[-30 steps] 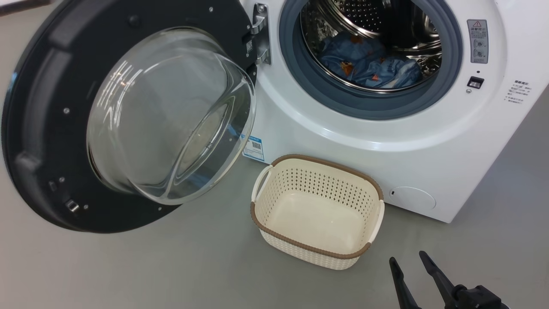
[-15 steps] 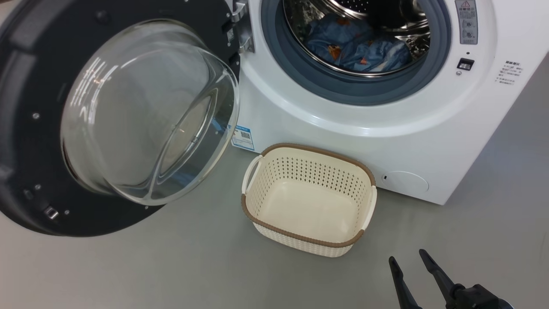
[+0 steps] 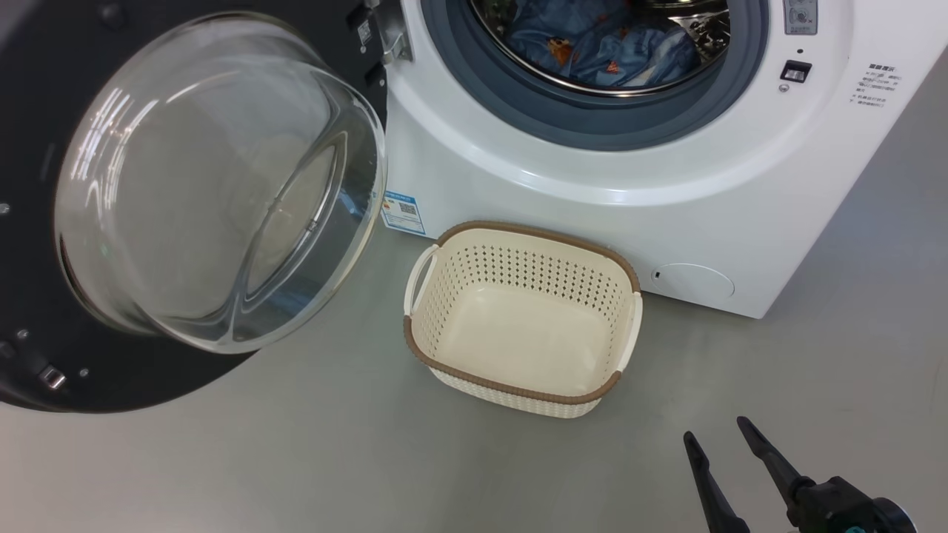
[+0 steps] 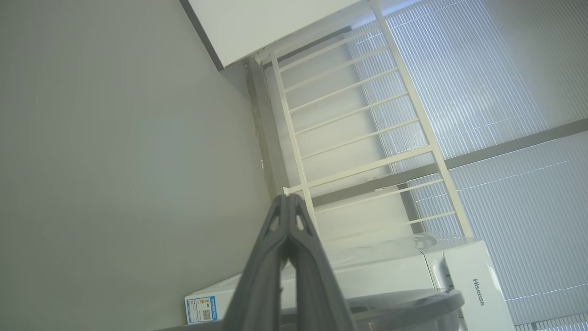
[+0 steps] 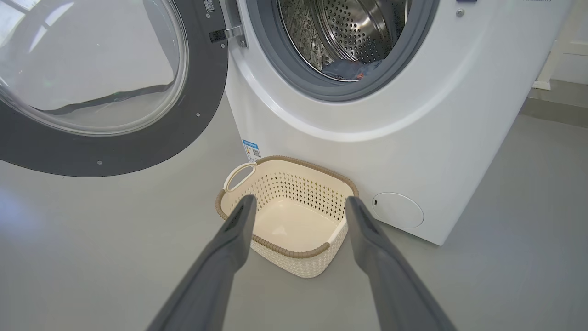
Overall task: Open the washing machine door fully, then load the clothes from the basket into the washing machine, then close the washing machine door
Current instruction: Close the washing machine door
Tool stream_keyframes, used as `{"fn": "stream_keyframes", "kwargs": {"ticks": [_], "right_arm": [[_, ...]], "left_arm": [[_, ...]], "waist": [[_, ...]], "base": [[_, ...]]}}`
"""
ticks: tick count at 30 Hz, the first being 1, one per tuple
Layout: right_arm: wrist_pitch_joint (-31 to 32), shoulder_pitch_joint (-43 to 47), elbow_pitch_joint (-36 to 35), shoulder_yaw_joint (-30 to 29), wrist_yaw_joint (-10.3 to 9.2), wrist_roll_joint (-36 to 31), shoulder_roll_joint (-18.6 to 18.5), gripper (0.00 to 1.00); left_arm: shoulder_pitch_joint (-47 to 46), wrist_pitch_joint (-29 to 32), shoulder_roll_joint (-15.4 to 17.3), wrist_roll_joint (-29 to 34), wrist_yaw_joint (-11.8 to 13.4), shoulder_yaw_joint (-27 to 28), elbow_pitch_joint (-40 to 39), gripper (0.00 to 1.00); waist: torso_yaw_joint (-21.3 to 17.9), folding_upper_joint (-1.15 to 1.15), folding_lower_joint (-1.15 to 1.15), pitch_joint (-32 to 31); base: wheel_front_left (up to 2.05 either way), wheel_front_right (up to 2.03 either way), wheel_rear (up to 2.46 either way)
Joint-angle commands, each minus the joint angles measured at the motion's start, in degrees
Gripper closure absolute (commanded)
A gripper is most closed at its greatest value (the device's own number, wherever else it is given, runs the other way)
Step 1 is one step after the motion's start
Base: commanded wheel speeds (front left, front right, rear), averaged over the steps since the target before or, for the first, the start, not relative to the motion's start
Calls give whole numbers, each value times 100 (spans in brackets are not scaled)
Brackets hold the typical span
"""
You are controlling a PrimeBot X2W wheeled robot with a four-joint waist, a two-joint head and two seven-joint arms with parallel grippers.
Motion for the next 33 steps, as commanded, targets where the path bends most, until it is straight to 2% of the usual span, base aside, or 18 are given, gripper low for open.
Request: {"fn": "stream_keyframes", "kwargs": {"ticks": [1,9,15,33], "right_arm": [[3,-205,-178,120,8,-78,-71,0],[158,-164,-355,129,8,-79,-189,0],[237,-162,-441,172,8,-69,-239,0],[336,-155,-581,177,8,-57,-292,0]], "left_arm": [[-59,106,365,-83,-77,120,-110,100],[140,797,265,-603,-223,212,-84,100],[269,1038,183,-724,-242,186,-99,100],[374,1088,66,-584,-255,-53,-56,100]], "waist": [[-26,0,0,21],[-85,0,0,31],[-139,0,0,40],[-264,0,0,176]], "base": [[0,0,0],[0,0,0],[0,0,0],[0,0,0]]}}
